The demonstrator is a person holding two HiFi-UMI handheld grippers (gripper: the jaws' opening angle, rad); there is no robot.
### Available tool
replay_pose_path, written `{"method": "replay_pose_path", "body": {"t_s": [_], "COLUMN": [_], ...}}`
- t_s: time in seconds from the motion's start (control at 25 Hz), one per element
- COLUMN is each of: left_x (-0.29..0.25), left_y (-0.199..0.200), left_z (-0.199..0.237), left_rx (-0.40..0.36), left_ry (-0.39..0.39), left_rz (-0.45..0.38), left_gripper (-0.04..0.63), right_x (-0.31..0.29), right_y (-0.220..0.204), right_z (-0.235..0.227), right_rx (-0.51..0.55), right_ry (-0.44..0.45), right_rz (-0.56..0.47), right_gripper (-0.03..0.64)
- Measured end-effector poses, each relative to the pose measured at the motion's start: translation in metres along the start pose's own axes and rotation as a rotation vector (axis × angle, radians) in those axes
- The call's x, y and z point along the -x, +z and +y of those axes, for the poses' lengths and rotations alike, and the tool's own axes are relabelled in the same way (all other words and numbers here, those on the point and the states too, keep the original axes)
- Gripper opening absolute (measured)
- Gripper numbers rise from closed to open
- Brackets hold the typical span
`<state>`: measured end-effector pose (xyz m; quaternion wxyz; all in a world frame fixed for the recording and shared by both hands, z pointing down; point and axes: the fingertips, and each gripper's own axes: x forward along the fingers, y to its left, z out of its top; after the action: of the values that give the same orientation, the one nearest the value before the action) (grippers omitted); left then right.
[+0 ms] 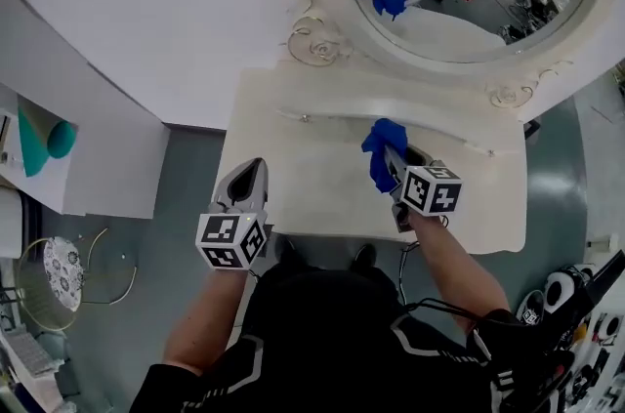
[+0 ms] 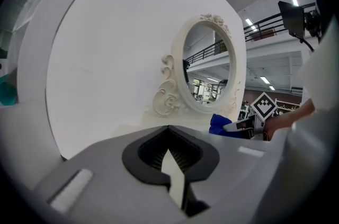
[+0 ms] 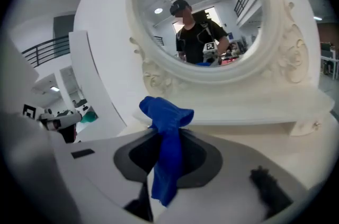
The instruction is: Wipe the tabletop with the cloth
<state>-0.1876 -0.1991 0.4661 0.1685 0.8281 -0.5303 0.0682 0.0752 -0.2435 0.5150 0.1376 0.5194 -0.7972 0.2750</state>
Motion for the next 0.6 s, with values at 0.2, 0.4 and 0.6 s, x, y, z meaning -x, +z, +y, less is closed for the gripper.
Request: {"method": "replay_pose_path", "body": {"t_s": [0.2,0.4,0.6], "left_x": [0.047,0.077,0.100], "left_y": [-0.008,-0.013,-0.016], "left_z": [0.083,0.132,0.161], "left_rx": [0.042,0.059,0.067], "left_ry": [0.113,0.167,0.211], "left_rz": [-0.012,-0.015,-0.012], "left_gripper": [0.008,0.008,0.008], "right_x": [-0.077,-0.143,-0.193], "right_y": [-0.017,-0.038,-0.064], "right_z": [0.119,0.208,0.271], "right_rx": [0.081,0.120,0.187], "right_ry": [0.147,0.213,0.238], "right_rz": [0.076,0.137,0.189], "right_gripper": [0.087,0.086,0.087]}}
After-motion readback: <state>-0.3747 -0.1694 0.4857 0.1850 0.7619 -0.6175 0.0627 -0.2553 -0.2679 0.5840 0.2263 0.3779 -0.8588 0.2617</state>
